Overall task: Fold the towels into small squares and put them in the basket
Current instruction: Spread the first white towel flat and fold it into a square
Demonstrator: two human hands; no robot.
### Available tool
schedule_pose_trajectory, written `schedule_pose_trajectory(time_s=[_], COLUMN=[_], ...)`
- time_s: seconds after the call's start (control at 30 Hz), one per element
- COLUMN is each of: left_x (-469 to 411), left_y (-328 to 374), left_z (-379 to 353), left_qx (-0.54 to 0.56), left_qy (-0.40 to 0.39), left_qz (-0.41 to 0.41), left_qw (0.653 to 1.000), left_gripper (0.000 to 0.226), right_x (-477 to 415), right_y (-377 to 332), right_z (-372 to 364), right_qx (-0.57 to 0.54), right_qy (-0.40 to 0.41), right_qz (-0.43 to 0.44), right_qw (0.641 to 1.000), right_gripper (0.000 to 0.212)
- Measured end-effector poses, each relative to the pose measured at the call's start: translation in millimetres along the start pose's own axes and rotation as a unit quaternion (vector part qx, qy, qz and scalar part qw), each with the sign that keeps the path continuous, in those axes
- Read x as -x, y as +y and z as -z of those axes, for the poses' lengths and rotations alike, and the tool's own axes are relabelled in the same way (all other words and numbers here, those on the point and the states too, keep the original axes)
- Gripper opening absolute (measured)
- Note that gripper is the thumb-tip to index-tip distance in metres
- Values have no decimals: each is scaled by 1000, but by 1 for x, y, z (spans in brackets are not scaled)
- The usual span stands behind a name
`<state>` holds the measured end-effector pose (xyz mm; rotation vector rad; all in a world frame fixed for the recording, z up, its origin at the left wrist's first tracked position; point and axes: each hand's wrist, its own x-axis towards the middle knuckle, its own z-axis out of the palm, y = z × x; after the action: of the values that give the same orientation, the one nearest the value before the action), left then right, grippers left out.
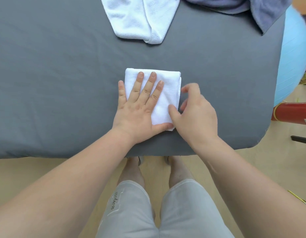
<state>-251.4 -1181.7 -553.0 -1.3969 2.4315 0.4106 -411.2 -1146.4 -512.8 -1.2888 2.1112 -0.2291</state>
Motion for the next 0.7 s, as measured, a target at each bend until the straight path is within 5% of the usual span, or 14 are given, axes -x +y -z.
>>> schedule_pose_trajectory(time_s=[0.1, 0.2, 0.43, 0.7], left_x=[-1, -2, 20, 34], left_y=[3, -2, -37, -50], left_z=[-1, 1, 9, 33], left_qx=[6, 14, 138, 165], left_qy=[-10, -20, 82, 11], left_qz=[-4, -19, 2, 134], left_qw=[1000, 1000, 987, 977], left_gripper=[110, 111, 84, 101], right_x=[-12, -31, -44, 35], right_y=[-8, -6, 26, 22], right_z=[-6, -18, -15, -15], right_qx=[46, 171, 224, 231], right_qy=[103, 24, -91, 11], right_qz=[164, 265, 293, 203], right_qw=[980, 949, 925, 952], right_gripper=[58, 59, 58, 62])
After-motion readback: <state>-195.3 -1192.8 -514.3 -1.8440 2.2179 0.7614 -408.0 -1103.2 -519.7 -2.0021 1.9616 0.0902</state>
